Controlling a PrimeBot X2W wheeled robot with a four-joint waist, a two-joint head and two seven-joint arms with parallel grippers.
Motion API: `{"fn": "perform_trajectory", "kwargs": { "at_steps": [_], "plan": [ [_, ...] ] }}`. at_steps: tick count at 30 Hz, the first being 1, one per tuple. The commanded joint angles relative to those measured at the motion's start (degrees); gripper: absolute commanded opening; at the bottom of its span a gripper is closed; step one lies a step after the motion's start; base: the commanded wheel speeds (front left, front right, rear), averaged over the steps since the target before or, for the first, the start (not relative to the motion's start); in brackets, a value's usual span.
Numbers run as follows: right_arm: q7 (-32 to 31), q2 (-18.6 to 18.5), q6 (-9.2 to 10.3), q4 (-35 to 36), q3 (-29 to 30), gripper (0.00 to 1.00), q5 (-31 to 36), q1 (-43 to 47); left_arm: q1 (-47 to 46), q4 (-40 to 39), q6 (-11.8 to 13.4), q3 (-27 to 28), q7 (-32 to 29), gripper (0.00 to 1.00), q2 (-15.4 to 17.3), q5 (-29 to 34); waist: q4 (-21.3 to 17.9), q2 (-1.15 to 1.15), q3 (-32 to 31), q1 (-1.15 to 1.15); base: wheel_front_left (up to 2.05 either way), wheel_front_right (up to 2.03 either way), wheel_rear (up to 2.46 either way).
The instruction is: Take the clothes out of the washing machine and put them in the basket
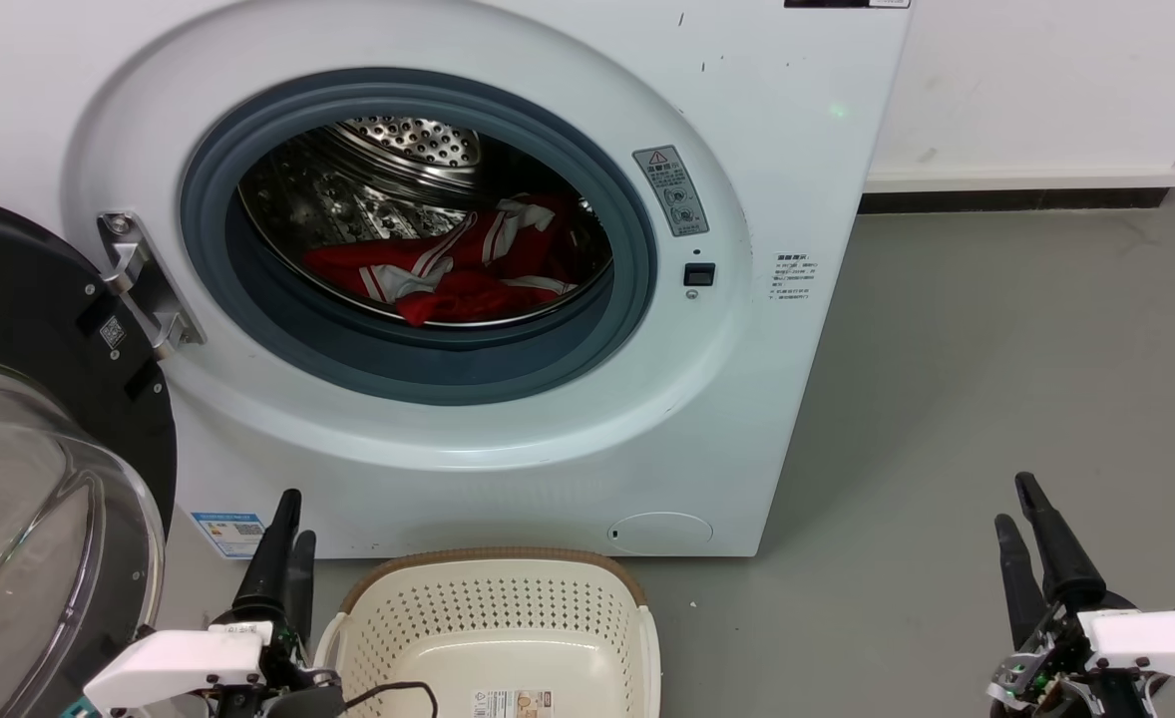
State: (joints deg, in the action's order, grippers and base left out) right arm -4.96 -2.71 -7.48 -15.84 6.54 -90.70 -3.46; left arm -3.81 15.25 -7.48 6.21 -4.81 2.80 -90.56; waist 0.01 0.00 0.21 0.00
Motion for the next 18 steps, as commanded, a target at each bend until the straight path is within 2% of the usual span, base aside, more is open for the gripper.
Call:
{"fn": "perform_trajectory", "kwargs": {
  "at_steps": [1,5,15,16,18],
  "plan": [
    [0.73,-0.20,-0.01,1.51,0.20,1.00,1.83,-0.75,-0.86,-1.54,0.00,0.51,0.62,1.00,0.10,1.68,0.00,0.00,0.02,0.00,0.00,0.00,0.00],
    [1.84,-0.21,-0.01,3.06,0.71,1.00,7.15,-0.38,-0.80,-3.22,0.75,0.91,1.73,1.00,0.10,6.84,-0.02,0.00,0.10,0.00,0.00,0.00,0.00],
    [4.40,-0.22,-0.01,8.23,0.39,1.00,22.82,0.64,0.17,-7.79,4.61,-1.04,4.29,1.00,0.11,20.98,-0.09,0.00,0.33,0.00,0.00,0.00,0.00],
    [5.11,-0.22,-0.01,9.78,-0.12,1.00,27.90,1.08,0.45,-8.71,5.54,-1.84,5.00,1.00,0.11,25.18,-0.10,0.00,0.39,0.00,0.00,0.00,0.00],
    [5.60,-0.22,-0.01,10.59,-0.60,1.00,31.16,1.48,0.63,-9.26,6.14,-2.35,5.46,1.00,0.11,27.94,-0.09,0.00,0.42,0.00,0.00,0.00,0.00]
  ]
}}
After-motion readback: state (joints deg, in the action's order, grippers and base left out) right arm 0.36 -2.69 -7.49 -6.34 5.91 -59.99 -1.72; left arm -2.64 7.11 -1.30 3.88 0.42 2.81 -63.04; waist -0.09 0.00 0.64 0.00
